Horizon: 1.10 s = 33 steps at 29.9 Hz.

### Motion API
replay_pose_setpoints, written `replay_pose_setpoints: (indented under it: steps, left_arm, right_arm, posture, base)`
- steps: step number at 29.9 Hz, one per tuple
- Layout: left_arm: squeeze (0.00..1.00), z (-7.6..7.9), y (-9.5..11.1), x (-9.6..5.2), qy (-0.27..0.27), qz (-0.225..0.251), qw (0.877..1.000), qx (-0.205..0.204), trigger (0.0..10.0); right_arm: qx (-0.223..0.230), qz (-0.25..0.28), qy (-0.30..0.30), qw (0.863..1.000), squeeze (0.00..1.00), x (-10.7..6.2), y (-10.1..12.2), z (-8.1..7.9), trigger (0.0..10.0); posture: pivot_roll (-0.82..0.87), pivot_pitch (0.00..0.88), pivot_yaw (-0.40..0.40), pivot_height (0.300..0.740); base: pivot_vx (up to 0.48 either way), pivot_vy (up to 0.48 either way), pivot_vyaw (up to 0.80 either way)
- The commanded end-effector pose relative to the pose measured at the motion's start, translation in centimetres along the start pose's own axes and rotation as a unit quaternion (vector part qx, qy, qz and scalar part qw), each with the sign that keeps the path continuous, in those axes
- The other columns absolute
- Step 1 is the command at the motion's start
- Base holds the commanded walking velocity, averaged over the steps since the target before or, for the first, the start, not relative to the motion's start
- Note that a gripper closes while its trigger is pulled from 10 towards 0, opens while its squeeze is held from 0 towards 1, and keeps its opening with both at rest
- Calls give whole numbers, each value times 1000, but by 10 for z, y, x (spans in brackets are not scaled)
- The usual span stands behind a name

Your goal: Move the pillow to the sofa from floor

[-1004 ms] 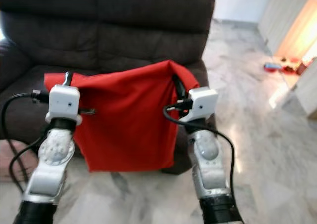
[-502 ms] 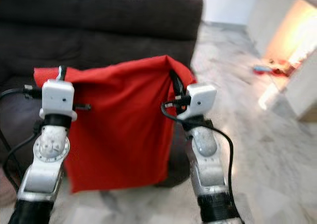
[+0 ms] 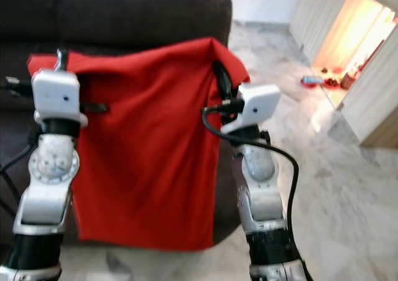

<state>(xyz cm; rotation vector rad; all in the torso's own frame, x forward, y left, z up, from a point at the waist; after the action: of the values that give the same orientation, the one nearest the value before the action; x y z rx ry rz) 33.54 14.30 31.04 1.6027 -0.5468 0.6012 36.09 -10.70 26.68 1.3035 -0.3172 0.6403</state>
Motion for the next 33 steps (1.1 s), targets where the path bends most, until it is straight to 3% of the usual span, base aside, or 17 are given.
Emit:
replay_pose_setpoints:
  steps: [1,10,14,26,33]
  left_arm:
    - [0,-6,26,6,7,47,999,11,10000]
    - [0,-6,29,7,10,50,999,13,10000]
    - [0,-7,28,7,11,47,999,13,10000]
    - [0,-10,24,3,14,37,999,19,10000]
    - [0,-2,5,-3,-10,1,1000,9,10000]
  right_arm:
    - [0,78,-11,997,0,12,42,4,10000]
    - [1,73,22,997,0,8,40,-7,10000]
    - [20,66,22,997,0,7,37,-8,10000]
    - [15,59,30,998,0,6,34,-11,10000]
    - [2,49,60,997,0,3,28,-24,10000]
  posture:
    - [23,0,-83,740]
    - [21,0,-87,740]
    - [21,0,-88,740]
    - [21,0,-89,740]
    - [24,0,-91,740]
  base:
    - [382,0,0]
    - [379,0,595]
    - [382,0,0]
    - [377,0,0]
    - [97,0,571]
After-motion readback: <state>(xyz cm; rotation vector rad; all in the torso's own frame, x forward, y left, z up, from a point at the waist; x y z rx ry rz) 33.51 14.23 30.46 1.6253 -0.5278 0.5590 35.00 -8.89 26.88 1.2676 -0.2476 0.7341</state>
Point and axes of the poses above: a point about 5 cm out from each wrist's last joint towards the gripper, its own x axis pointing out of the wrist towards the gripper, its own y axis along the axis of the wrist's last joint, z = x × y, the point moved 6 cm from there along x, pointing out of the wrist towards the gripper, and after that the axes turned 15 degrees about -x, right-handed, at the moved point
